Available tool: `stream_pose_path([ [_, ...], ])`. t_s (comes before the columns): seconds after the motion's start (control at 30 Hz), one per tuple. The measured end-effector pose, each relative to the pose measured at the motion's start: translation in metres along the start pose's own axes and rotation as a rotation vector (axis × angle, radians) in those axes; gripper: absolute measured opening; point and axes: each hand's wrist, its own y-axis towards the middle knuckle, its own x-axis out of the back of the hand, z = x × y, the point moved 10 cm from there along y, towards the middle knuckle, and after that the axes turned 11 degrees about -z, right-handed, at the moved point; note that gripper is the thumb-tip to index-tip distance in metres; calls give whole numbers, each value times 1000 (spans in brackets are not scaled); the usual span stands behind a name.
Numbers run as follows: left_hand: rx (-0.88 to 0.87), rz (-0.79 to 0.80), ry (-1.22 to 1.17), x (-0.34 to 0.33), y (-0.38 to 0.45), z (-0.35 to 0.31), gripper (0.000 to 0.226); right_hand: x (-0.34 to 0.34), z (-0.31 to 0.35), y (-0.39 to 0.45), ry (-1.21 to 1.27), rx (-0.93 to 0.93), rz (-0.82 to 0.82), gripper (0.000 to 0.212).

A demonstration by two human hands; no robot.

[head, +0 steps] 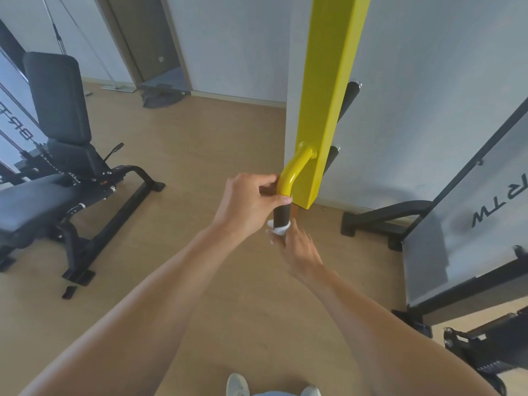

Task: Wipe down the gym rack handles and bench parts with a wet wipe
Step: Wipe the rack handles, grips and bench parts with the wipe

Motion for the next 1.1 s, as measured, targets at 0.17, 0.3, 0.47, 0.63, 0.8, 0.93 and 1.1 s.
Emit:
stream_pose_path([
  [0.17,-137,35,169,1,-3,-3,21,42,42,6,132,157,-209,13],
  [0.3,-159,9,245,1,-2,-1,28,14,13,-1,41,28,-71,29],
  [0.47,-165,-13,290,0,-1,-1,32,40,42,3,139,94,-167,31],
  [0.63,-170,-29,291,1,1,1,32,31,48,-20,394,85,101,67],
  [0.8,-152,-30,266,1,3,5,32,47,28,-12,318,19,-140,26],
  [0.93,-143,-32,236,1,3,8,31,50,24,-9,305,4,-285,19],
  [1.1,-144,-31,214,1,3,8,29,43,20,-10,245,1,-339,23],
])
